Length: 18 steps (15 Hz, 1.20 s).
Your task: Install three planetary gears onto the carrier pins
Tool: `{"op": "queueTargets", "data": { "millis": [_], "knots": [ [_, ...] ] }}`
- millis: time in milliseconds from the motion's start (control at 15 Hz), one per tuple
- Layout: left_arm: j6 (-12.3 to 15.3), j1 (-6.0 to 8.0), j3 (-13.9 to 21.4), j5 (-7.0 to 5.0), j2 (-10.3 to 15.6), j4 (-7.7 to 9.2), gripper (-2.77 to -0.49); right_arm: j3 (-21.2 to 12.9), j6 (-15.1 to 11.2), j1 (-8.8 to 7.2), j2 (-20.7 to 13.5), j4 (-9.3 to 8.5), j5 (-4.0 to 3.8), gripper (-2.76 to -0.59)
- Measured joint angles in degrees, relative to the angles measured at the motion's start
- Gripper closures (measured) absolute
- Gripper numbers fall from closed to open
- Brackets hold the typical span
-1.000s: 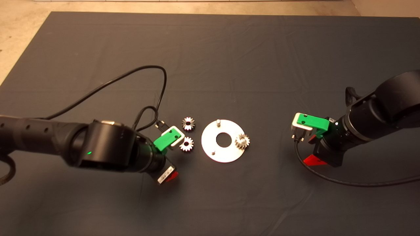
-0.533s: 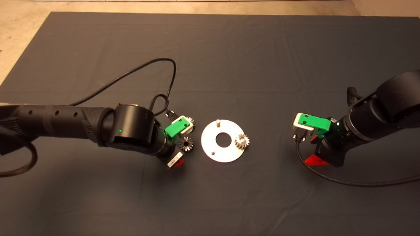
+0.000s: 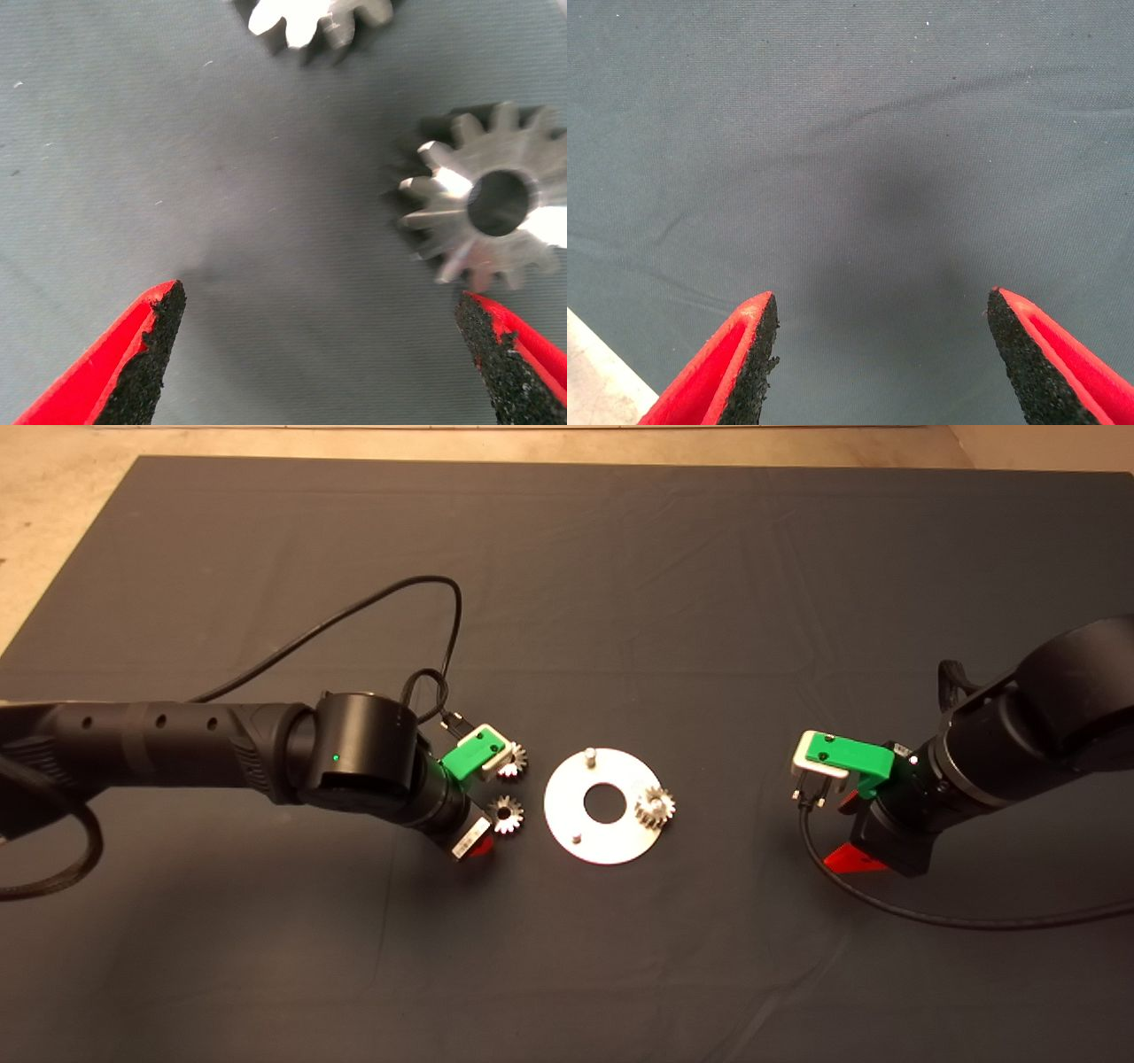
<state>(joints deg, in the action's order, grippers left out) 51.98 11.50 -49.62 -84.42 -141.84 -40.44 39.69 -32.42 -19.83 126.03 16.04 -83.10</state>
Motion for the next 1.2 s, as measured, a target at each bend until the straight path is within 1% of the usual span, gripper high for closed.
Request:
{"op": "queueTargets", "data": {
  "millis": [200, 400, 467, 600, 733, 800, 867, 1000, 1200],
  "knots": [
    [0.05, 0.24, 0.00, 0.85, -0.98, 0.01, -2.18, 0.00, -0.02, 0.02, 0.00, 0.00, -0.03, -1.74],
    [1.15, 1.84, 0.00, 0.79, -0.98, 0.53, -2.18, 0.00, 0.00, 0.38, 0.07, 0.02, -0.02, -1.74],
    [1.29, 2.01, 0.00, 0.79, -1.02, 0.69, -2.18, 0.00, 0.00, 0.60, 0.18, 0.00, 0.01, -1.74],
    [2.48, 2.04, 0.00, 0.82, -1.02, 1.03, -2.18, 0.05, 0.01, 1.49, 0.18, 0.00, -0.02, -1.74],
    [3.15, 2.06, 0.00, 1.09, -1.02, 1.08, -2.18, 0.41, 0.20, 2.07, 0.22, 0.00, -0.02, -1.74],
    [3.54, 2.05, 0.00, 2.21, -0.99, 1.08, -2.18, 0.71, 0.20, 2.06, 0.32, 0.00, -0.02, -1.74],
    [4.30, 2.06, 0.00, 3.60, -1.00, 1.07, -2.18, 0.97, 0.20, 2.08, 0.35, 0.00, 0.11, -1.74],
    [5.77, 2.06, 0.00, 5.12, -1.00, 1.07, -2.18, 1.32, 0.22, 2.06, 0.35, 0.00, 0.08, -1.74],
    [6.81, 2.06, 0.01, 7.33, -0.98, 1.05, -2.18, 1.67, 0.44, 2.06, 0.35, 0.00, 0.09, -1.74]
  ]
}}
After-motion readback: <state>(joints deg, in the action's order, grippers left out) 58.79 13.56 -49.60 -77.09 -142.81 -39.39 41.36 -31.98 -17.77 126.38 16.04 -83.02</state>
